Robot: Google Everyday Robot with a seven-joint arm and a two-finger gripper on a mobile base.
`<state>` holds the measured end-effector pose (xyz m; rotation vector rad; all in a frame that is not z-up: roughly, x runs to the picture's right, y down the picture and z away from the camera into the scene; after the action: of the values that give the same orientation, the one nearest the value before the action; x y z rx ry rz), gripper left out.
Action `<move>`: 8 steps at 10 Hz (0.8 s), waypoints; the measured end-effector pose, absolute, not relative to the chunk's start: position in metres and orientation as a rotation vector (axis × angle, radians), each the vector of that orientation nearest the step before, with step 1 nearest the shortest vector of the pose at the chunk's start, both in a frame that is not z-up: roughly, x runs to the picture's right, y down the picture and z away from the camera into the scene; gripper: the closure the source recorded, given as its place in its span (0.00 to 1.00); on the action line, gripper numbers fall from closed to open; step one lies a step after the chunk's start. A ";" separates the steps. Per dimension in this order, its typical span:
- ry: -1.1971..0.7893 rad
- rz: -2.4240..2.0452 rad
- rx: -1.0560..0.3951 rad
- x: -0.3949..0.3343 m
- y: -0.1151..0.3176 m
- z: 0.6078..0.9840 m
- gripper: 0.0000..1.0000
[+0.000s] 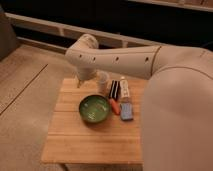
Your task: Place the pepper in the ceramic bowl
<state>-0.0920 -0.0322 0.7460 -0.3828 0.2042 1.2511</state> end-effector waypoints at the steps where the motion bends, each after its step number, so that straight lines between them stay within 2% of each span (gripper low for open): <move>1: 0.200 1.245 -0.387 -0.097 -0.031 0.745 0.35; 4: 0.239 1.230 -0.382 -0.088 -0.022 0.752 0.35; 8: 0.459 1.317 -0.295 0.017 0.016 0.762 0.35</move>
<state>0.0167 0.0158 0.7619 -0.2947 0.4588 1.3173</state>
